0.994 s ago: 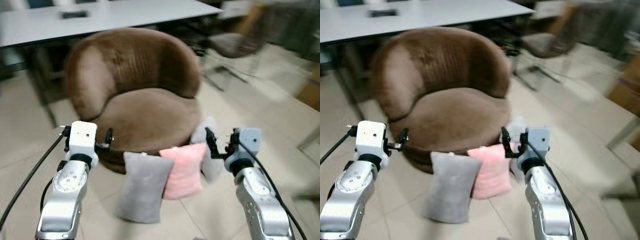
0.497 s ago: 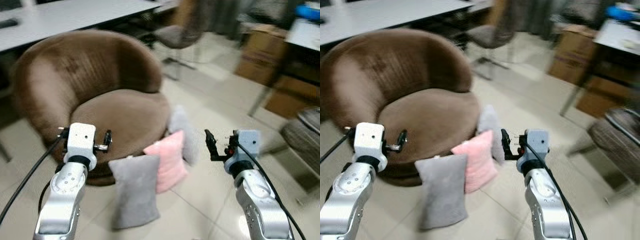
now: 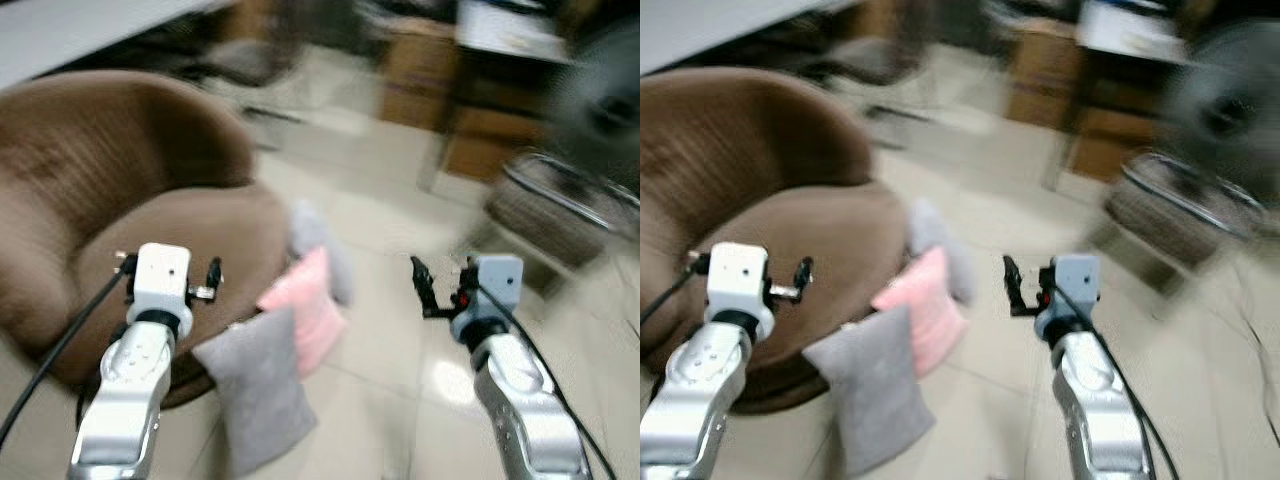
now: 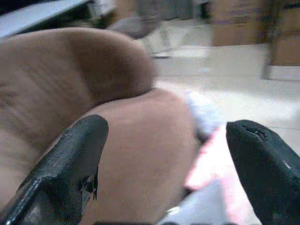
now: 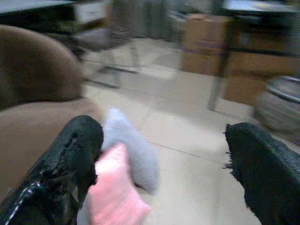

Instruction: Move the pillow to the sofa from floor

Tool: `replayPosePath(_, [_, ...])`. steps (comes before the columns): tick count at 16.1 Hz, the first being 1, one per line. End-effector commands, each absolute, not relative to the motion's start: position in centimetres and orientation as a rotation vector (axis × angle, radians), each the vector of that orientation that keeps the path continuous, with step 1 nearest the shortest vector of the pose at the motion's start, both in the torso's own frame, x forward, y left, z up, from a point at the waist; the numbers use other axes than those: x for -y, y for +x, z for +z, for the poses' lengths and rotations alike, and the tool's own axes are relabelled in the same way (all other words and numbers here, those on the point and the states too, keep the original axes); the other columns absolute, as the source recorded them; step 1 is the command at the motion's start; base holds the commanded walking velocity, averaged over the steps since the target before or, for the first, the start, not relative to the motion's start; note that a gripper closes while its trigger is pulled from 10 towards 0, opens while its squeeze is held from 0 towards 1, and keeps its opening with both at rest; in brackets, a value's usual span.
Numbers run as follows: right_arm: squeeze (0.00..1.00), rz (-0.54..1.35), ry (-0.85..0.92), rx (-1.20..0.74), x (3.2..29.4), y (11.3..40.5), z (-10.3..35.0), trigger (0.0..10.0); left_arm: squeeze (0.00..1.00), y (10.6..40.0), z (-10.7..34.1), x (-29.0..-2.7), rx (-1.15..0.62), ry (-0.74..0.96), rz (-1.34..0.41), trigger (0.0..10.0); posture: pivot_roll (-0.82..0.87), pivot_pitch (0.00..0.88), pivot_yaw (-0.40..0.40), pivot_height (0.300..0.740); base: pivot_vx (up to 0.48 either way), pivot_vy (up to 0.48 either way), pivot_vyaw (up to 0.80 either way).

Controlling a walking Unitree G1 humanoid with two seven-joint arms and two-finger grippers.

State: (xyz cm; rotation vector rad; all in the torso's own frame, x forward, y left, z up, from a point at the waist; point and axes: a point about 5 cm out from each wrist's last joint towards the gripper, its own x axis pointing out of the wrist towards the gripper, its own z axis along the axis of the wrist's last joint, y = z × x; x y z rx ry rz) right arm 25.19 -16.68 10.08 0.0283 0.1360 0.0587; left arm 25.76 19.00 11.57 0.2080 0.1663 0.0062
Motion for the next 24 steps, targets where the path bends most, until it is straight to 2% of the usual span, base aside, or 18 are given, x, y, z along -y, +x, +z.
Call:
replayPosePath(1, [0.00, 0.042, 0.028, -0.133, 16.95, 25.14, 10.18, 10.0, 0.00, 25.73, 11.46, -18.66, -0.169, 0.219, -0.013, 10.0, -0.01, 0.000, 0.009, 0.740, 0.000, 0.382, -0.80])
replayPosePath(6, [0.00, 0.028, 0.031, -0.134, 17.08, 24.85, 10.05, 10.0, 0.00, 25.95, 11.50, -18.62, -0.168, 0.222, -0.024, 10.0, -0.02, 0.000, 0.023, 0.740, 0.000, 0.380, -0.80])
replayPosePath(20, [0.00, 0.041, 0.008, -0.136, 17.03, 25.30, 10.12, 10.0, 0.00, 26.20, 11.43, -18.50, -0.157, 0.218, -0.011, 10.0, -0.03, 0.000, 0.000, 0.740, 0.000, 0.379, -0.80])
replayPosePath(21, [0.00, 0.042, -0.016, -0.132, 17.22, 25.26, 10.17, 10.0, 0.00, 26.39, 11.44, -18.33, -0.152, 0.210, -0.016, 10.0, -0.03, 0.000, 0.005, 0.740, 0.000, 0.255, -0.43])
replayPosePath(22, [0.00, 0.093, -0.113, -0.124, 17.09, 25.09, 10.09, 10.0, 0.00, 26.54, 11.49, -18.05, -0.124, 0.191, -0.022, 10.0, -0.03, 0.000, 0.006, 0.740, 0.000, 0.000, 0.00])
replayPosePath(24, [0.00, 0.105, -0.125, -0.134, 17.10, 25.12, 9.90, 10.0, 0.00, 26.62, 11.41, -17.98, -0.113, 0.173, -0.006, 10.0, -0.04, 0.000, 0.005, 0.740, 0.000, 0.000, 0.00])
